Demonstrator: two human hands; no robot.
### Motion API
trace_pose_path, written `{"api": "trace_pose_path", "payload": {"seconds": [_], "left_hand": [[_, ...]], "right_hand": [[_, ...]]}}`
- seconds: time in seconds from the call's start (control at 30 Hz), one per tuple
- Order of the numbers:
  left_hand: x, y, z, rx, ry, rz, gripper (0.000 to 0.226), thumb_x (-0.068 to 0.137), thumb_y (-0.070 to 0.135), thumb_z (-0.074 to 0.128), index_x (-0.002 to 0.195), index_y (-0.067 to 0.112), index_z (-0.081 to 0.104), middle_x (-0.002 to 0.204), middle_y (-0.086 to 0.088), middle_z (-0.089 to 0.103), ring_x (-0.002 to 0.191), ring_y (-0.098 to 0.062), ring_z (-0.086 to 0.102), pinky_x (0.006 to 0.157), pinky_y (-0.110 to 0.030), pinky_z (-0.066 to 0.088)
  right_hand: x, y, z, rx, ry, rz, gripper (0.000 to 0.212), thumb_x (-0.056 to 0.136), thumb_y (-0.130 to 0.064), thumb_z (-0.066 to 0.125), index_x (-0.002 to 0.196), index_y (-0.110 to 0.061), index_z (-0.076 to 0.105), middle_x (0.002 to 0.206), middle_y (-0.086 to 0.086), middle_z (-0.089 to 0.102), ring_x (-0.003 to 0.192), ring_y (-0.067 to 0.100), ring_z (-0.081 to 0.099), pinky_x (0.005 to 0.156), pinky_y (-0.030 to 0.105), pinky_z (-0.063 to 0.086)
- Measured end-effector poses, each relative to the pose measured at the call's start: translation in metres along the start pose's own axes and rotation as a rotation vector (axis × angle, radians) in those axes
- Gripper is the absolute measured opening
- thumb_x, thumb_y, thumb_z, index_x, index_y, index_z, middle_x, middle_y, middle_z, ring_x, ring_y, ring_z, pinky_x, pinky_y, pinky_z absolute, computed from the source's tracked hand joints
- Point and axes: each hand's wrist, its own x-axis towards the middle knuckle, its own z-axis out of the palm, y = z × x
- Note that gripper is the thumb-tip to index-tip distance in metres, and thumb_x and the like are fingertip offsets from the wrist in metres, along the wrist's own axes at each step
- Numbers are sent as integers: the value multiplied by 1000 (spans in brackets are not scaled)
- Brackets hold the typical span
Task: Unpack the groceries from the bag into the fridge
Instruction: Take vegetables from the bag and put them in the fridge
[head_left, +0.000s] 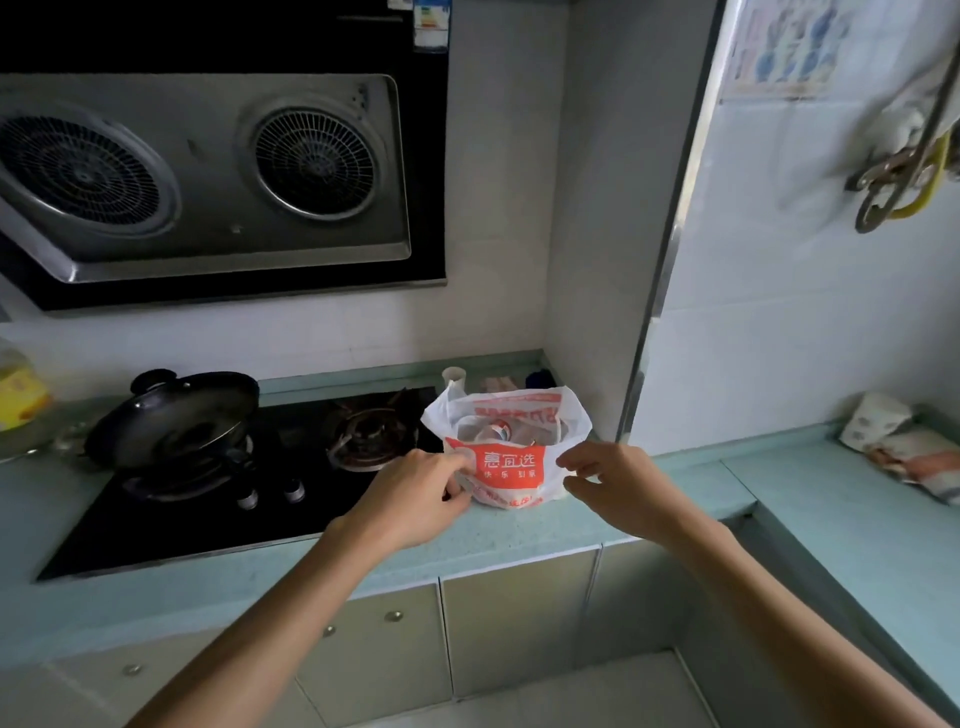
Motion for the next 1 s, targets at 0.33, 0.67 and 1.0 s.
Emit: {"api": "trace_pose_path", "payload": {"seconds": [0.33, 0.67, 1.0], "left_hand": [[106, -56, 65, -76, -74, -64, 29, 90, 27, 58, 119, 26, 64, 108, 8, 70, 99, -13, 65, 84, -38, 54], [233, -80, 169, -112, -119, 31, 51, 97, 16, 54, 146, 21, 40, 152, 4, 41, 140, -12, 37, 118, -32, 31], [235, -107, 227, 75, -152, -3, 30, 96, 35, 39, 104, 24, 66, 98, 9, 70, 97, -11, 59, 105, -35, 39]], "right_hand": [[112, 61, 42, 55, -138, 61, 36, 96, -9, 51, 129, -18, 60, 128, 1, 65, 113, 17, 62, 98, 27, 47], [213, 147, 118, -68, -314, -97, 55, 101, -22, 43, 152, -27, 21, 162, -6, 17, 151, 17, 8, 114, 28, 0], [242, 195, 159, 9, -595, -44, 31, 100, -37, 44, 124, -32, 62, 122, -15, 66, 106, 7, 66, 97, 22, 51]]}}
